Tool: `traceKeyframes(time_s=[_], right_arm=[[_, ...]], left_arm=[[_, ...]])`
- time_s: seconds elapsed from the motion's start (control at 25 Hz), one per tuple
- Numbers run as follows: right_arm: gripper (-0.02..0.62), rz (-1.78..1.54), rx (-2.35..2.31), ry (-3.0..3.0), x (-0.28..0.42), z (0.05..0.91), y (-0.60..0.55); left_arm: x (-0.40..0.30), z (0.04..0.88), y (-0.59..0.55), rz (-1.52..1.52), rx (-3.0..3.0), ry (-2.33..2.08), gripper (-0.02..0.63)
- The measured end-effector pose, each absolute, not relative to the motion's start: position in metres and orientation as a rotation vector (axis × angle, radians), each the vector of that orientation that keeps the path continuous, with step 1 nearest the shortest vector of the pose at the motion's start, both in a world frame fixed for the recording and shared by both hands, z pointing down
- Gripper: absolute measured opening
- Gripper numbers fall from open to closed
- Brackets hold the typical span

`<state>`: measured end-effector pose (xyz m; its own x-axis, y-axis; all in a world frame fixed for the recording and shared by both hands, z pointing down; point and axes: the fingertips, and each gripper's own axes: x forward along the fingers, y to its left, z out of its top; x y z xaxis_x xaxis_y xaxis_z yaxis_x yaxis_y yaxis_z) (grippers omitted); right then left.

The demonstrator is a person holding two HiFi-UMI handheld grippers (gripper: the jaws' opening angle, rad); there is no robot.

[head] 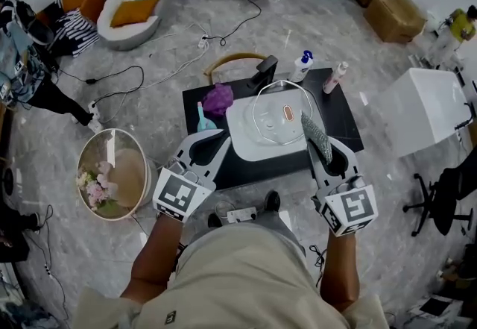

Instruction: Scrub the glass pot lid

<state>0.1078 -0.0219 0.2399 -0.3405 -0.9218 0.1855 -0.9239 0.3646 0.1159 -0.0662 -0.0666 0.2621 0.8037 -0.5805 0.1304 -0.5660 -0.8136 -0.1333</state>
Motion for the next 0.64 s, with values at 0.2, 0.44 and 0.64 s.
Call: traceKeyframes(time_s=[0.2,0.44,0.64], right_arm=[[0.084,0.02,1.671,-2.394,0.108,0.237,-0.021],[0.084,0.022,1.672,-2.386,0.106,0.237,-0.023],[0.084,0.026,1.671,-2.379,0.106,0.245,-0.03]], left_arm=[[-0.07,0.263,-0.065,-0.254,-2.896,0.914,0.034],[-0.071,0.268,-0.065,-0.26,-2.923,0.916,0.034],[-0.073,0.277,-0.072,-0.258,-2.899,0.893,0.034]])
